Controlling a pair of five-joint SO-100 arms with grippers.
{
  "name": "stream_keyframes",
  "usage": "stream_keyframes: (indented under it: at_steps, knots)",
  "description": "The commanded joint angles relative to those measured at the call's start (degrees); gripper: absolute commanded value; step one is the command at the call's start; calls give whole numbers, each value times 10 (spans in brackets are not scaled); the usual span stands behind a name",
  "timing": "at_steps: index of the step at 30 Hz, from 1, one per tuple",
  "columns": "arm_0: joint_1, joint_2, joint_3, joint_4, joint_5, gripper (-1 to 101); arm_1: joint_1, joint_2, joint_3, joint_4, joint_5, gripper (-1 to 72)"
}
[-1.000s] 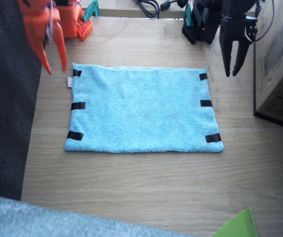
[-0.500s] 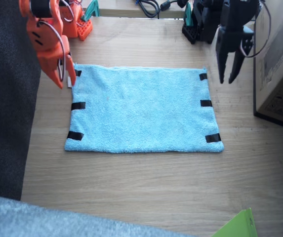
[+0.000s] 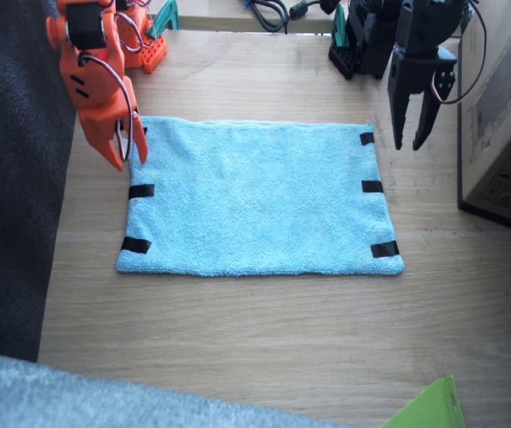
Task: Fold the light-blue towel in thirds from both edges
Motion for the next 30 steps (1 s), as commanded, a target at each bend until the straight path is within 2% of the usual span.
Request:
stream_keyframes:
  at_steps: [1, 17, 30]
  knots:
    - [9, 28, 5, 8, 11, 162, 3, 1, -17, -6, 4, 204]
    - [-5, 31, -3, 27, 12, 180, 27, -69, -25, -26, 4, 200]
    - [-75, -90, -54, 42, -3, 239, 27, -75, -27, -25, 4, 198]
